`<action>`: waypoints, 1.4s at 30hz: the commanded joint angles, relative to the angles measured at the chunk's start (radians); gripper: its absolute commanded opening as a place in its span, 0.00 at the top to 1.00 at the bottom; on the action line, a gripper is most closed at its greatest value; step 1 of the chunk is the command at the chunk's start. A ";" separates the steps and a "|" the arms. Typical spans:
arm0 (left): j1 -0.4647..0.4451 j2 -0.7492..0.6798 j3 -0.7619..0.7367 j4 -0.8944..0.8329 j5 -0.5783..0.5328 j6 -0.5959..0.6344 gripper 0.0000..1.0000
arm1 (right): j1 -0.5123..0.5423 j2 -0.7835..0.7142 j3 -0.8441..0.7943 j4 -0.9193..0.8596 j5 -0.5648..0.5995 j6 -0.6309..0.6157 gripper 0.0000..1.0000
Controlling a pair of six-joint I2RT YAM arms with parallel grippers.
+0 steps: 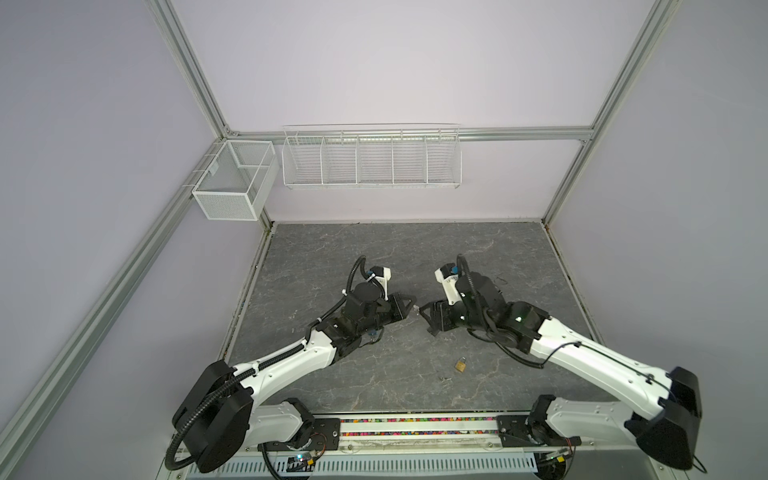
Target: Unlock with the key
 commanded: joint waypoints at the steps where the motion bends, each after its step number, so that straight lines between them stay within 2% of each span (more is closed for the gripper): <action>1: -0.002 -0.035 0.070 0.096 0.036 0.135 1.00 | -0.092 -0.084 -0.058 0.120 -0.287 -0.030 0.33; 7: -0.004 -0.038 0.139 0.189 0.158 0.190 1.00 | -0.258 -0.137 -0.091 0.245 -0.614 -0.015 0.34; 10: -0.005 -0.041 0.166 0.204 0.190 0.201 1.00 | -0.316 -0.148 -0.098 0.316 -0.707 0.012 0.38; 14: -0.007 -0.038 0.193 0.216 0.221 0.206 1.00 | -0.328 -0.132 -0.100 0.422 -0.787 0.043 0.44; 18: -0.010 -0.033 0.209 0.226 0.229 0.210 1.00 | -0.328 -0.121 -0.093 0.417 -0.769 0.018 0.48; 21: -0.017 -0.031 0.213 0.244 0.238 0.207 1.00 | -0.327 -0.096 -0.089 0.449 -0.778 0.032 0.56; 30: -0.021 -0.024 0.216 0.266 0.255 0.207 1.00 | -0.320 -0.072 -0.087 0.526 -0.790 0.062 0.69; 36: -0.022 -0.019 0.216 0.268 0.264 0.206 1.00 | -0.316 -0.070 -0.094 0.556 -0.792 0.078 0.71; 39: -0.023 -0.018 0.213 0.271 0.264 0.206 1.00 | -0.313 -0.070 -0.094 0.560 -0.786 0.078 0.78; 42: -0.023 -0.026 0.213 0.255 0.245 0.214 1.00 | -0.313 -0.071 -0.097 0.549 -0.776 0.071 0.79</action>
